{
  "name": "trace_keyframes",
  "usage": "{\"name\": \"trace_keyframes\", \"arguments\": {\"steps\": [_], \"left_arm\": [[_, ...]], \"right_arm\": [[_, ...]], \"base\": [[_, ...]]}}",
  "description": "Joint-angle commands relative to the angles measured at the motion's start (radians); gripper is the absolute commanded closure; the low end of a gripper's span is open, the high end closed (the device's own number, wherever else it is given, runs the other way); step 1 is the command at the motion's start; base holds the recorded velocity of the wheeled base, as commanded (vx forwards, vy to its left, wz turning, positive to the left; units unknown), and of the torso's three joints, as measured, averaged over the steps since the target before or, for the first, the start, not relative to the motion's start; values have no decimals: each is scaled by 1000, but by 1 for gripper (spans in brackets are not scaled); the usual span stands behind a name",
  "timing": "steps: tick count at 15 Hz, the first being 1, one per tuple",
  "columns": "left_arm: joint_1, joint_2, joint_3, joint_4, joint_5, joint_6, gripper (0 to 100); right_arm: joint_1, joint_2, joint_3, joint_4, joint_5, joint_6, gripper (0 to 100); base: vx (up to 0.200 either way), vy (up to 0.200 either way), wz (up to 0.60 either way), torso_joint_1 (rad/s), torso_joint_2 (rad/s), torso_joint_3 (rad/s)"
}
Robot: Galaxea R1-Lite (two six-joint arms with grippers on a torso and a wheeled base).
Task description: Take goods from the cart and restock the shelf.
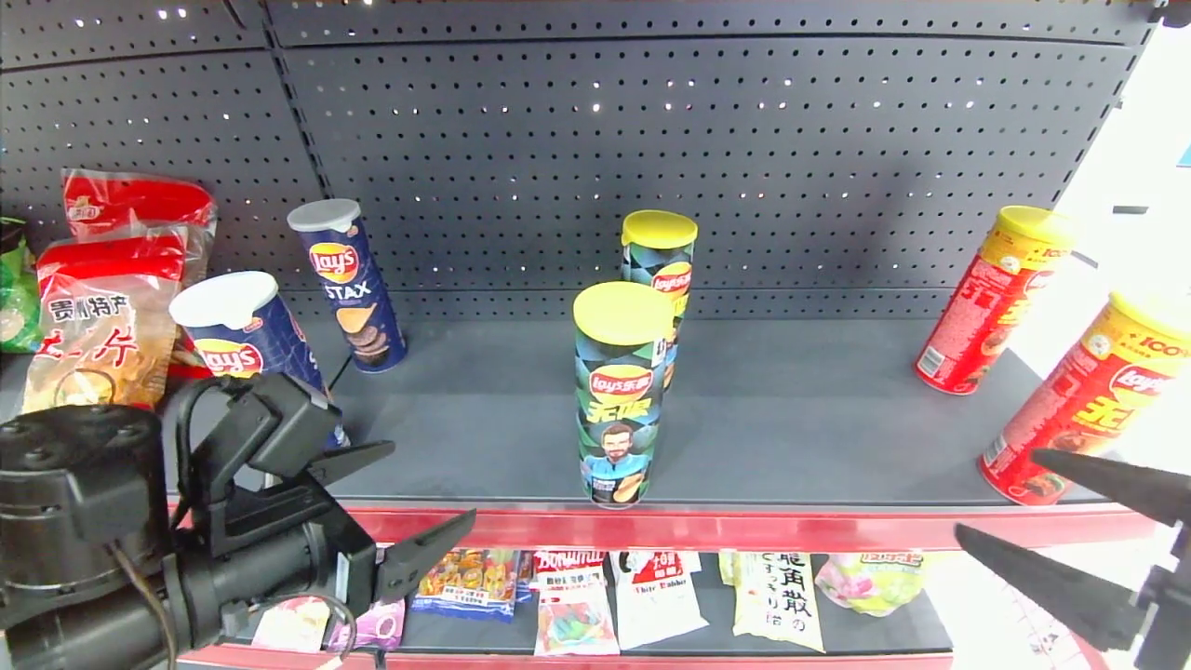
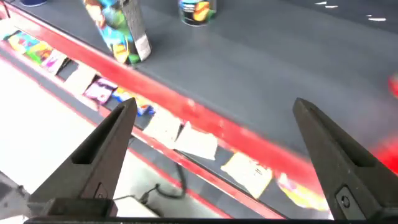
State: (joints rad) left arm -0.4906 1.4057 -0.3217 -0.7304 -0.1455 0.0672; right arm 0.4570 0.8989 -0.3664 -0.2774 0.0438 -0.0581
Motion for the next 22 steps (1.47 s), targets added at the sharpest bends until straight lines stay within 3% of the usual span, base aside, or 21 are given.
{"name": "trace_keyframes", "arguments": {"steps": [1, 4, 6, 12, 22], "left_arm": [[-16, 131, -76, -4, 0, -3, 0], [-29, 226, -146, 3, 15, 0, 0], [-43, 277, -177, 9, 46, 0, 0], [-75, 377, -241, 9, 77, 6, 0], [-75, 460, -332, 8, 78, 6, 0]], "right_arm": [[-28, -394, 72, 201, -104, -5, 0], [-43, -586, 60, 403, -114, -5, 0], [-81, -646, 55, 455, -113, -5, 0], [-110, -680, 64, 460, -111, 0, 0], [-113, -687, 66, 462, -111, 3, 0]], "base": [[0, 0, 0, 0, 0, 0], [0, 0, 0, 0, 0, 0], [0, 0, 0, 0, 0, 0], [0, 0, 0, 0, 0, 0], [0, 0, 0, 0, 0, 0]]}}
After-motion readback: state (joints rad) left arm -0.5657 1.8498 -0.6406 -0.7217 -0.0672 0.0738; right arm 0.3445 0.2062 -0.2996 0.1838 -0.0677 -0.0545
